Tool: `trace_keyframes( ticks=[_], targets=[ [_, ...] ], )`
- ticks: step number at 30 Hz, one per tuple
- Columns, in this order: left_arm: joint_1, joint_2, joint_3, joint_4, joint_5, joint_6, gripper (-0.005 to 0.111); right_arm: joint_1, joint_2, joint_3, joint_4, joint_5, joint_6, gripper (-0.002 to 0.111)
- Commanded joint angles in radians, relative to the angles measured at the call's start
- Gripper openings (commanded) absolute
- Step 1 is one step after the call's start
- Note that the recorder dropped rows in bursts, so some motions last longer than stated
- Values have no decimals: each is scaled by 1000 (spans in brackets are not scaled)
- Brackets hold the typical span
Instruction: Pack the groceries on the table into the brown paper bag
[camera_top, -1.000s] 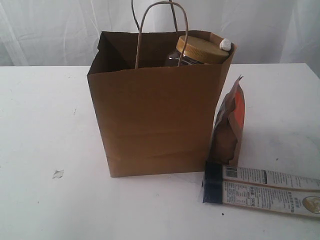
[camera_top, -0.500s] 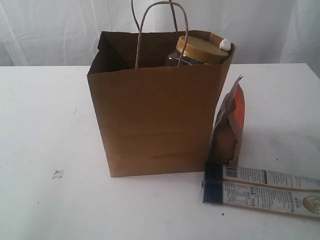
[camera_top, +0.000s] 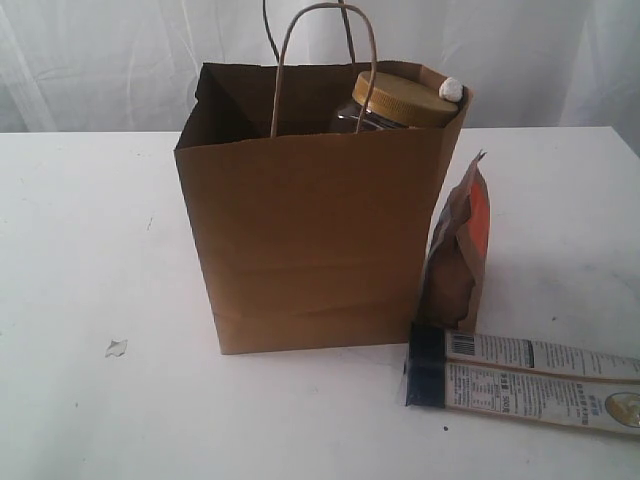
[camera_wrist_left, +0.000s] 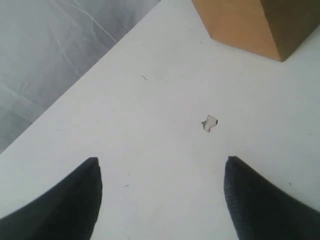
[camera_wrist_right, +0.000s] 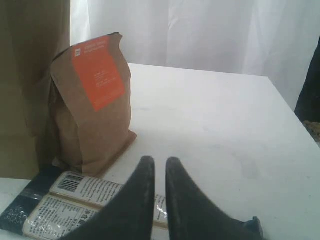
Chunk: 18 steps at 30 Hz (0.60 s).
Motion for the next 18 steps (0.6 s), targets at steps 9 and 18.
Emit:
trace_keyframes(
  ticks=[9,18],
  targets=[
    [-2,-5,4,-7,-5,-9,71,-3,-7,7,1,-6,-2,9],
    [-2,-5,4,-31,-14,-425,71,-3,-7,7,1,-6,-2,9]
  ],
)
